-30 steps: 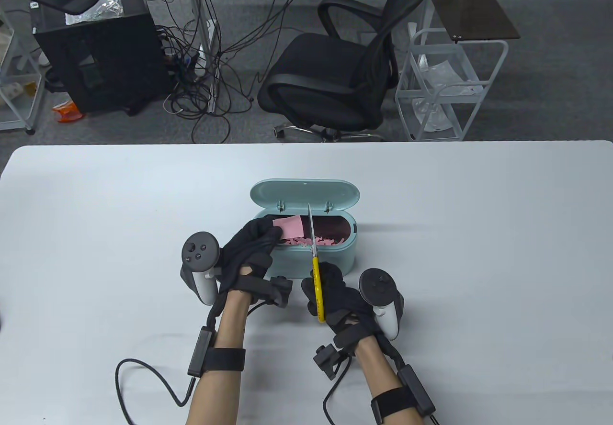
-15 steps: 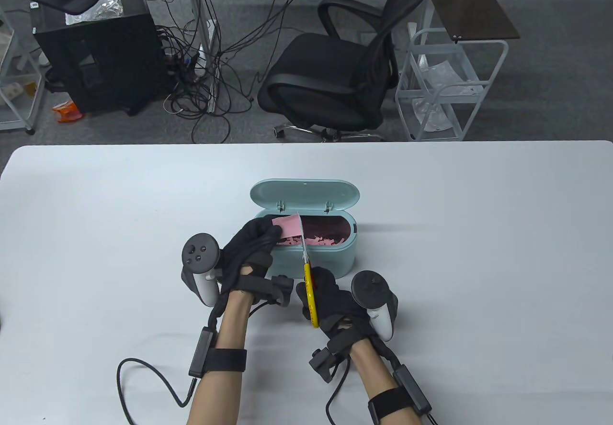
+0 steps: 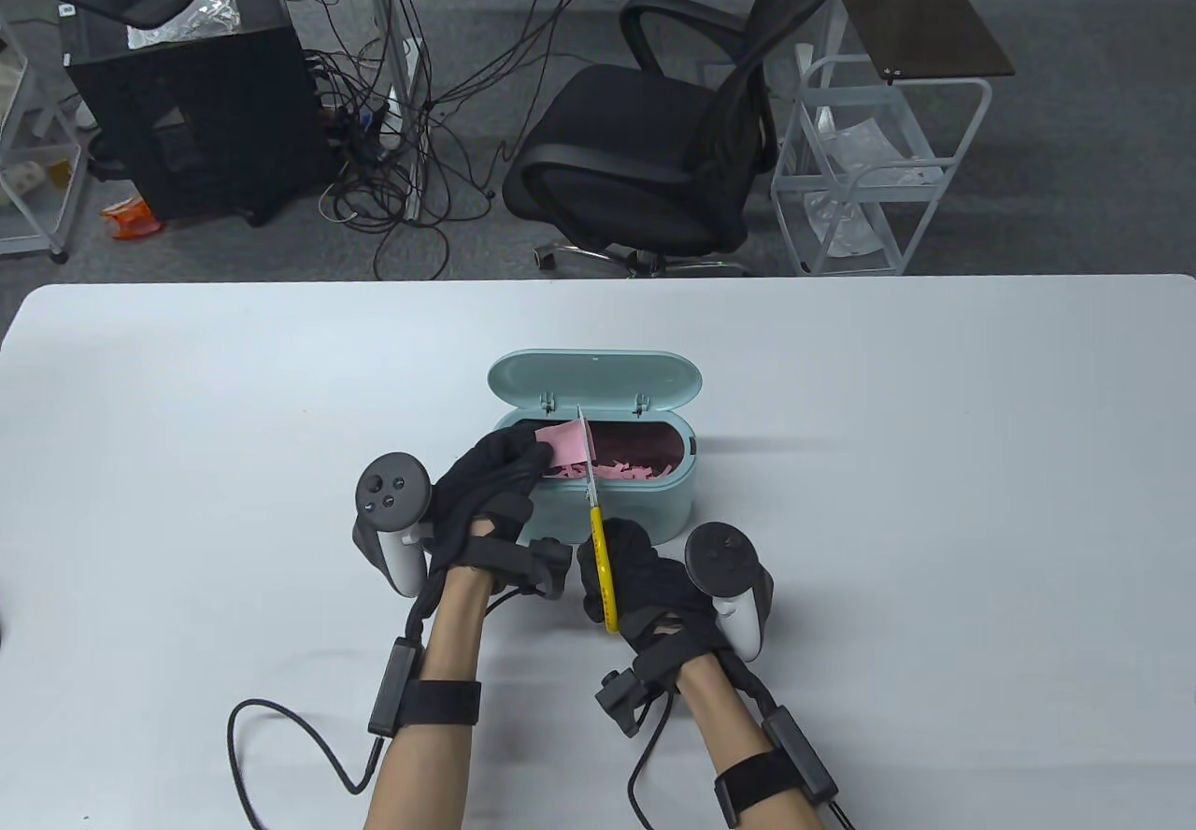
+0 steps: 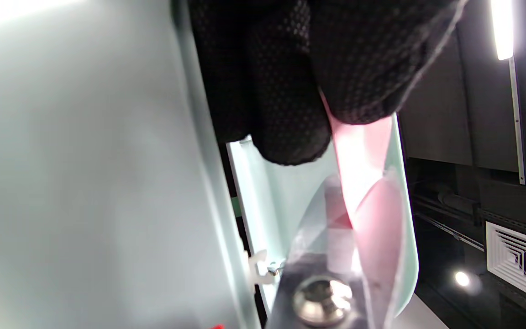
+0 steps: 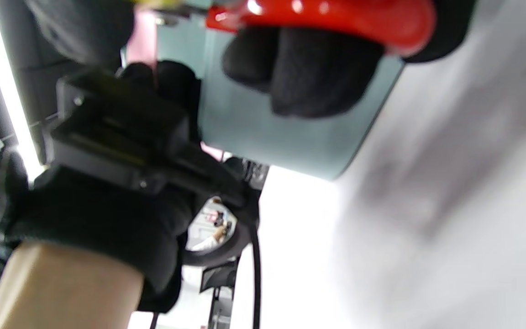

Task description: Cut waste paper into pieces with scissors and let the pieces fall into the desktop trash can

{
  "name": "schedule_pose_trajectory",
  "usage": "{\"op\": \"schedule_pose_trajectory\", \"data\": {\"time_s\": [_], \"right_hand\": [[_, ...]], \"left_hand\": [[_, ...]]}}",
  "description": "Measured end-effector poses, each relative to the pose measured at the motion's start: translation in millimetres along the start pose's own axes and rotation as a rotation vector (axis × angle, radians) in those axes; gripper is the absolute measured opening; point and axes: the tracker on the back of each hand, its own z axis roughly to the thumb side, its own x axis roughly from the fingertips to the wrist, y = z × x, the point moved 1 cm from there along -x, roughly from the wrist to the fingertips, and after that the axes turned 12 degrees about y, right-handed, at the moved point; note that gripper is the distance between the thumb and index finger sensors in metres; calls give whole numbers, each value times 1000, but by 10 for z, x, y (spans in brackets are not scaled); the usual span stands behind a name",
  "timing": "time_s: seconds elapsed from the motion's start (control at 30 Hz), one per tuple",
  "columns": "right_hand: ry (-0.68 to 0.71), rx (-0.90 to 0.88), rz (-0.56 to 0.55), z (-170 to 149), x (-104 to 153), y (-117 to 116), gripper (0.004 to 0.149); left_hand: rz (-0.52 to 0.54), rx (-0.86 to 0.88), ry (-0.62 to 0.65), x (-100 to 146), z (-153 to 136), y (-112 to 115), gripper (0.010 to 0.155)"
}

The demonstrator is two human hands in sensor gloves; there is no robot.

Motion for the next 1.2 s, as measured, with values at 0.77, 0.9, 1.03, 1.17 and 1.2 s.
{"op": "schedule_pose_trajectory", "data": {"time_s": [0.77, 0.9, 1.03, 1.17, 1.2], "right_hand": [[12, -12, 14, 55, -26, 62, 87], [21, -20, -17, 50, -36, 62, 87], [15, -22, -32, 53, -43, 55, 85], [18, -44, -56, 46, -43, 58, 82], [23, -58, -58, 42, -45, 59, 80]], "left_hand": [[-35, -65, 34, -19, 27, 12, 40], [-37, -66, 35, -18, 29, 15, 40], [-40, -68, 36, -20, 27, 14, 40], [-57, -66, 30, -24, 33, 13, 39], [-59, -66, 27, -24, 34, 13, 40]]}}
